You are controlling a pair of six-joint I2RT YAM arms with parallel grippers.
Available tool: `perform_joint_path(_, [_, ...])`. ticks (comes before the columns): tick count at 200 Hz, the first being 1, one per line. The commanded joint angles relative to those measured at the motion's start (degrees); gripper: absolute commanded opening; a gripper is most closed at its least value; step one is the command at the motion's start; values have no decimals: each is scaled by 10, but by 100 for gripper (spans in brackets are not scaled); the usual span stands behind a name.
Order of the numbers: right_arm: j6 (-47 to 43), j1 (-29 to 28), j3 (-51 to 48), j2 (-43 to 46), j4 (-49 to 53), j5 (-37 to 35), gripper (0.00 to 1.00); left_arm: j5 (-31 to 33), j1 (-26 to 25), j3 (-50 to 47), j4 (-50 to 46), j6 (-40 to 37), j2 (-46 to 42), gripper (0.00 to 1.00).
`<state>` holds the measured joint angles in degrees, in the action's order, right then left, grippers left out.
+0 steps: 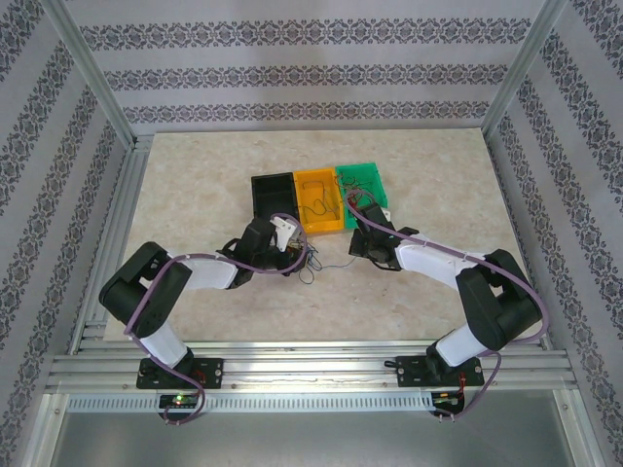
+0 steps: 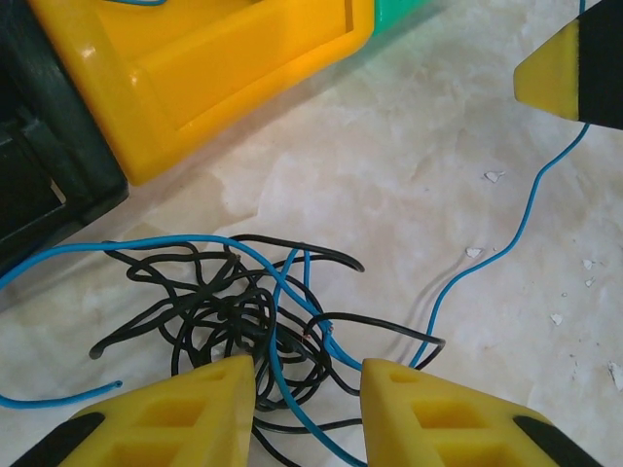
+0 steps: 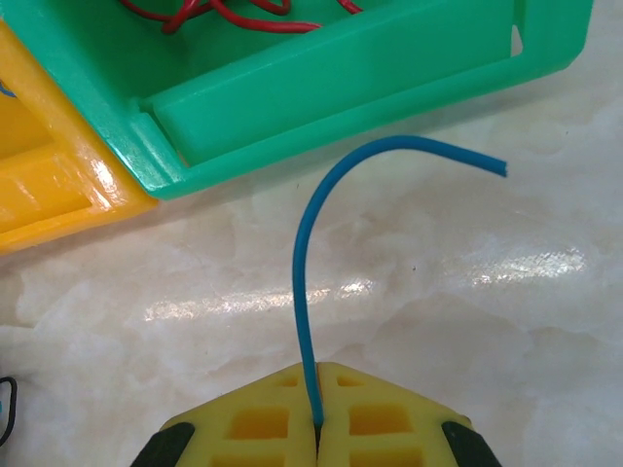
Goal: Untangle the cables
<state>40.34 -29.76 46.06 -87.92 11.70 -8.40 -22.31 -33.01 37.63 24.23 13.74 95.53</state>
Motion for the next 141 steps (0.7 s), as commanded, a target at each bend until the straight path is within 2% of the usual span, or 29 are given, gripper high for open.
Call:
perform_joint_path(1, [-8,2,-6,11,-5,-17,0,-20,-5,0,42,5,3,34])
perform_joint_path(40, [-8,4,-8,8,-7,-14,0,-52,14,-42,97,26,-41,36])
perform_joint_path(62, [-8,6,-11,6,-10,-12,0,-56,29,-47,78,37,-57,36])
perform_joint_path(94, [-8,7,-8,1,-13,-7,0,-56,31,-24,28,30,-38,35])
perform_joint_path(141, [-7,8,-10,2,-13,-6,0,-54,31,13,14,32,10,34])
